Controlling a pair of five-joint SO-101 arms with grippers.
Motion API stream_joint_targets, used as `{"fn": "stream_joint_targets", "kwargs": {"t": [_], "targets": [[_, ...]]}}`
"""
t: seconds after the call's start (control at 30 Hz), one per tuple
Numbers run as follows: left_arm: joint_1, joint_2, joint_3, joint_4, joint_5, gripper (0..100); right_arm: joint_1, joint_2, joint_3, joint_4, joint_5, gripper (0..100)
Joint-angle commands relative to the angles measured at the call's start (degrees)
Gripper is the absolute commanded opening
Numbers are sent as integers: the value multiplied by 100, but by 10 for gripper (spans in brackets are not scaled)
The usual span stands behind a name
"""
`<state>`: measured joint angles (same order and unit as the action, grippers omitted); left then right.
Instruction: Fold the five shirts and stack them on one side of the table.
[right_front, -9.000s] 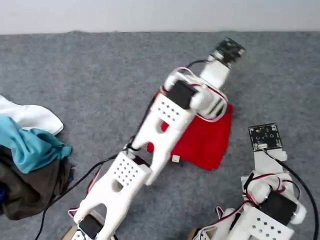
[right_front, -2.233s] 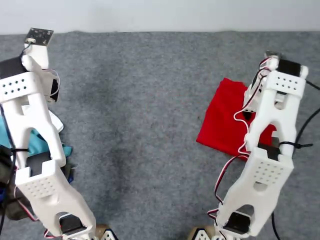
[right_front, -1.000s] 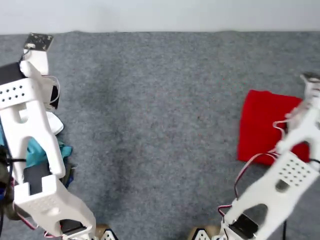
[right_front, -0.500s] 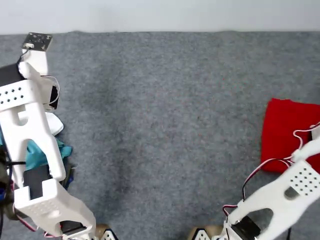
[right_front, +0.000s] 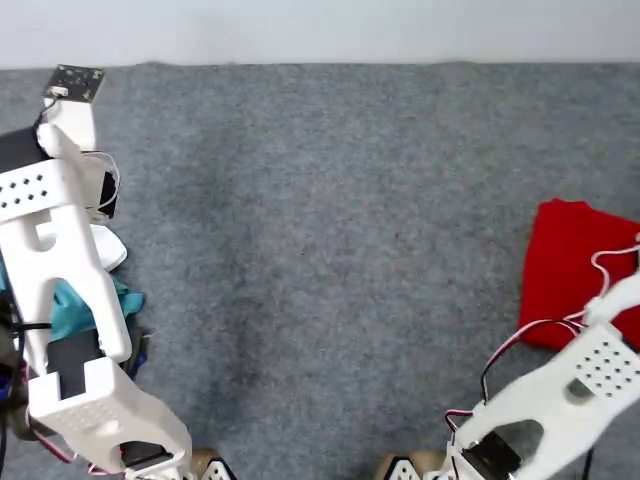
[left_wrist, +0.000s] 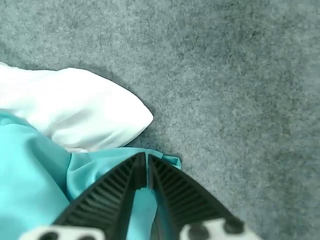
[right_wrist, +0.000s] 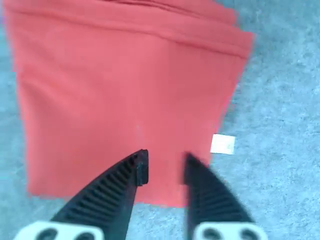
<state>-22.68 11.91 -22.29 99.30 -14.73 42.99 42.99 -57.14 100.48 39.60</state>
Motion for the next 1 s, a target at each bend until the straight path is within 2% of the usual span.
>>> {"fn": "stream_joint_targets", "kwargs": {"t": [0.0,0.23,0.33,0.47,0.6,0.73,0.97], "targets": [[-35,-431,13,141,-35,14,-338,-998,738,251,-44,18],[-220,-1011,189,141,-44,15,-901,-2756,2804,242,-62,9],[-633,-1125,681,141,-527,17,-1103,-3451,3710,242,-70,9],[-1319,-1178,1349,141,-1231,93,-1218,-4180,4870,233,-70,9],[-1960,-1178,1464,141,-1380,197,-1226,-4690,5811,233,-316,9],[-2224,-1178,1464,141,-1925,226,-1226,-5112,6391,233,-431,9],[-2330,-1169,1508,114,-2013,225,-1244,-5666,6576,233,-580,9]]}}
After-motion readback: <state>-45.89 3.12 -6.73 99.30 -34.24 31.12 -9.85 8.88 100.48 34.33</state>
